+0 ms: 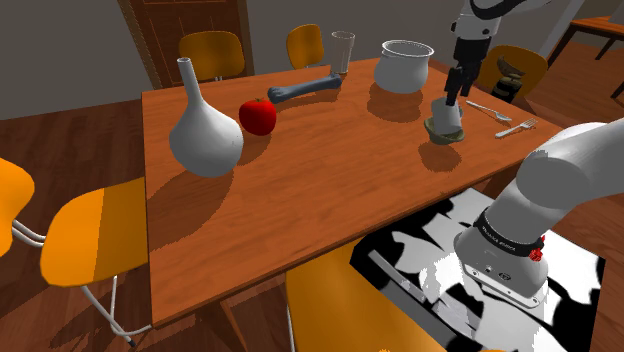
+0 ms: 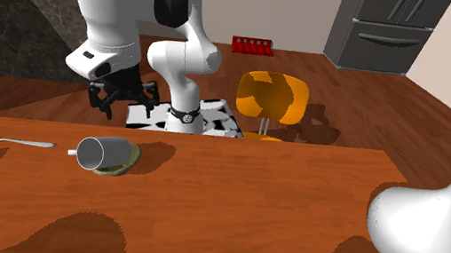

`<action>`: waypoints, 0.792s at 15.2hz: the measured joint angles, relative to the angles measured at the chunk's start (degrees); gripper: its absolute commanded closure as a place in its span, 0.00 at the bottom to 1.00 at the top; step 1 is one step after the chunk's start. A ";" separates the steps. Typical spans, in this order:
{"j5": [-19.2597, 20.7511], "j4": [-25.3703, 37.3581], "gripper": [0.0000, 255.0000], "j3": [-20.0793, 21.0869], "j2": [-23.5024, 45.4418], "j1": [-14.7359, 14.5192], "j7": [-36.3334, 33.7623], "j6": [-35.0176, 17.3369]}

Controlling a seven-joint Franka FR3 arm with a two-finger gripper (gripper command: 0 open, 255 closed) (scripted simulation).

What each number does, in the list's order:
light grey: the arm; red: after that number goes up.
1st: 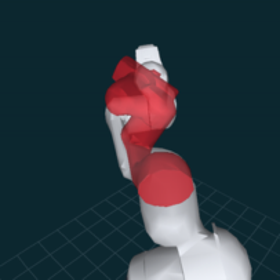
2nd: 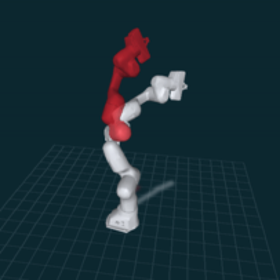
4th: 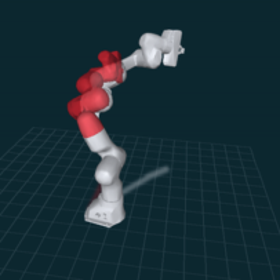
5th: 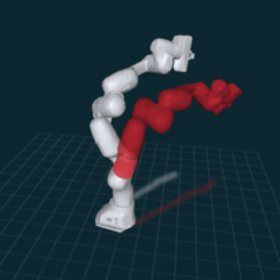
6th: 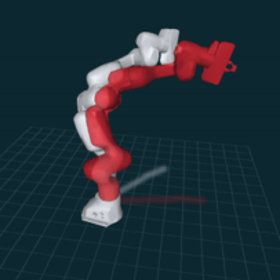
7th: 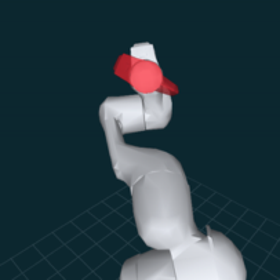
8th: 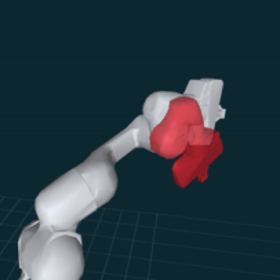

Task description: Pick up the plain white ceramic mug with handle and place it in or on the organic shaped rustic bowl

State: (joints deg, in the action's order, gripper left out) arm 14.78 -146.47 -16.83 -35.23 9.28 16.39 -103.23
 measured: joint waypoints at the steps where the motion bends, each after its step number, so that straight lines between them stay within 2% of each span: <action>1: 0.00 0.00 0.00 0.00 0.00 0.00 0.00 0.00; 6: -1.29 6.53 0.00 1.28 0.10 -0.68 0.21 6.41; 12: -1.39 7.28 0.00 1.34 0.24 -0.73 0.30 7.07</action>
